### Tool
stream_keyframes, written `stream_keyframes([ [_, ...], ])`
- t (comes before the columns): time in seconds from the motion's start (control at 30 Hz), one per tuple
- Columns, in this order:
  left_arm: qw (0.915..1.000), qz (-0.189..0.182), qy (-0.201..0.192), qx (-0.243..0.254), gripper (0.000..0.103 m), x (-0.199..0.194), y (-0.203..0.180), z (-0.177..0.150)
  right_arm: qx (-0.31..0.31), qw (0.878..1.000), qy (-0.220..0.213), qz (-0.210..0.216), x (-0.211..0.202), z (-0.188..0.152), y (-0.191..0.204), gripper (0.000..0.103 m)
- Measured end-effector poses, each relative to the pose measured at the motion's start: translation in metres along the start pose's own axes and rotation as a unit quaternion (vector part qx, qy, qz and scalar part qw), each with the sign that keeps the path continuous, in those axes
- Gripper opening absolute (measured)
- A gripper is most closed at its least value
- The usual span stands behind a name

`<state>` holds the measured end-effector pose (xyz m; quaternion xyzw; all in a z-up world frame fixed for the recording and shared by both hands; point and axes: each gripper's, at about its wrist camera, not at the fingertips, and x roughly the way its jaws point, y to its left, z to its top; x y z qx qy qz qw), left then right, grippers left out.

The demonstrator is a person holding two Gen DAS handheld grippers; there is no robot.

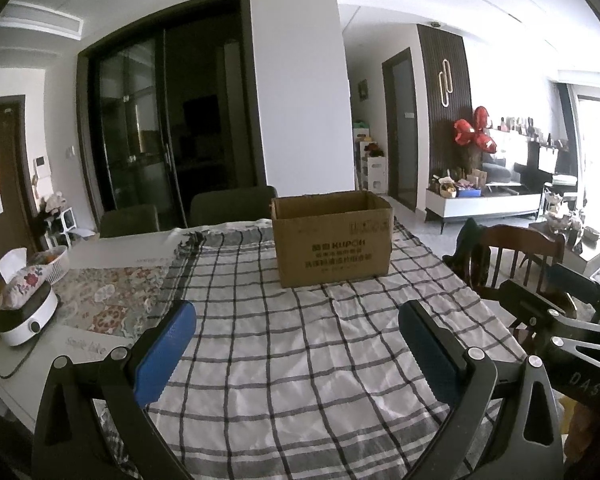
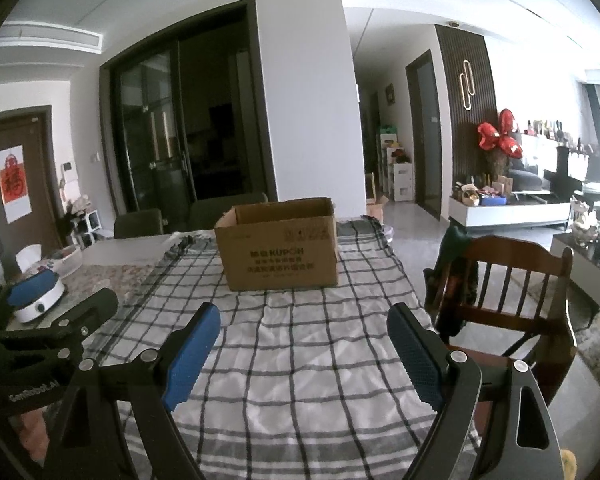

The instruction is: Organize snacks

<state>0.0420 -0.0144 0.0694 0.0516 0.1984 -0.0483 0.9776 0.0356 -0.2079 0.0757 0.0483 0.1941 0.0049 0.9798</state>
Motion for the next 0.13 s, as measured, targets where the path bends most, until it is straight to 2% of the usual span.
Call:
stream_keyframes([
  [0.13, 1.0000, -0.001, 0.004, -0.004, 0.103, 0.0011, 0.0004, -0.0014, 0.000, 1.000, 0.003, -0.003, 0.0001, 0.0022, -0.0001, 0.086],
])
